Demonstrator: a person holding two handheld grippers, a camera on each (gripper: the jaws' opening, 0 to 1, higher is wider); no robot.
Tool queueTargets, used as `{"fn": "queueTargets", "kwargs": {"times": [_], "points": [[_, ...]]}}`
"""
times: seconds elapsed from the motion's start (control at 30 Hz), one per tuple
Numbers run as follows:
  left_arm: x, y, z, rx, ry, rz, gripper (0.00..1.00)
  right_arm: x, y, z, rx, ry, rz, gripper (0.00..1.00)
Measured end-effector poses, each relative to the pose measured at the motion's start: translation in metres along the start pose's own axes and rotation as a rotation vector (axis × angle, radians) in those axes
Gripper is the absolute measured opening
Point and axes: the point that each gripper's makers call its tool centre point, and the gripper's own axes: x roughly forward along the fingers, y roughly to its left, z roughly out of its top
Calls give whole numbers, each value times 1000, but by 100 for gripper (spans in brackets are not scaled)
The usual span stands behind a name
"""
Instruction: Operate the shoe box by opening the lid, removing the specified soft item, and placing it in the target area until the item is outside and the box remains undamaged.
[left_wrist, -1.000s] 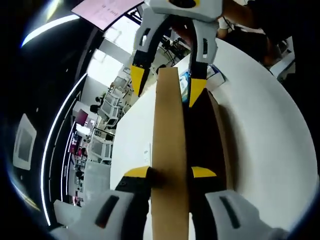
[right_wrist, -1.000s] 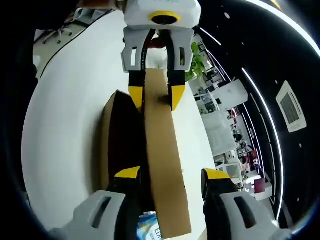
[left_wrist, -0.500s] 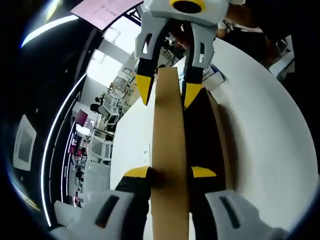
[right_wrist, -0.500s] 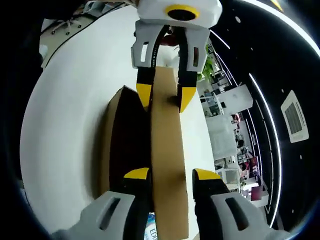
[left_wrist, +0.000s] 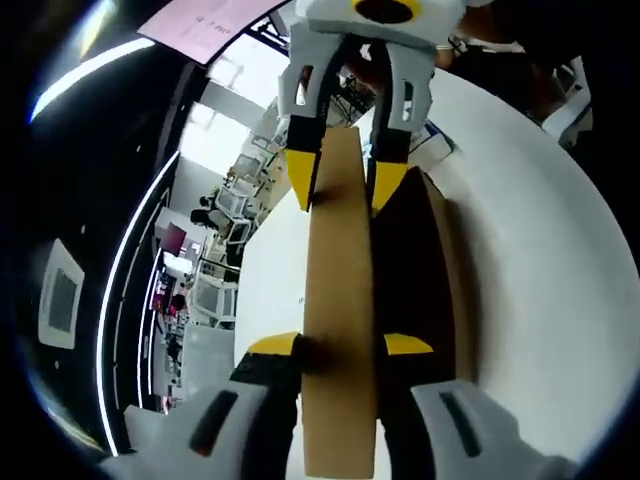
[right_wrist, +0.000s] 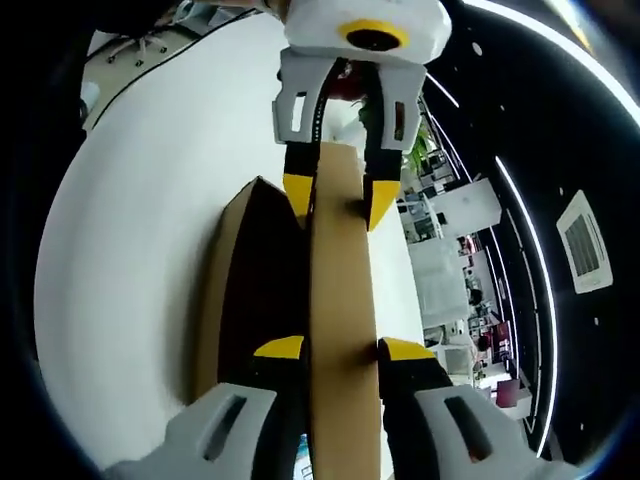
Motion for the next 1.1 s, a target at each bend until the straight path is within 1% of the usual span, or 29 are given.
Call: {"fn": "queueTargets", "kwargs": {"times": [0.03, 0.1, 0.3, 0.4, 0.5, 0.6, 0.67, 0.73, 1.1], "points": [[1, 0, -1, -9, 4, 4, 30, 0, 0, 1, 1, -2, -4, 27], [-1, 1, 0, -24, -7, 12, 30, 0, 0, 0, 4, 2, -7, 27], [-1, -1, 0, -33, -30, 22, 30, 1, 3, -1, -4, 10, -8, 27], [-1, -2, 0, -28, -31, 24, 30, 1, 4, -1, 0, 5, 0, 28], [0, -2, 1, -26, -28, 25, 30, 4, 3, -5, 29, 7, 11, 28], [-1, -3, 3, -33, -29, 21, 30, 7, 6, -9, 21, 15, 12, 29], [1, -5, 3, -29, -20, 17, 30, 7, 8, -9, 6, 12, 7, 29], [1, -6, 2, -27, -15, 17, 30, 6, 8, -9, 11, 3, 7, 29], [-2, -12, 6, -37, -30, 43, 29, 0, 13, -9, 4, -29, -17, 29]]}}
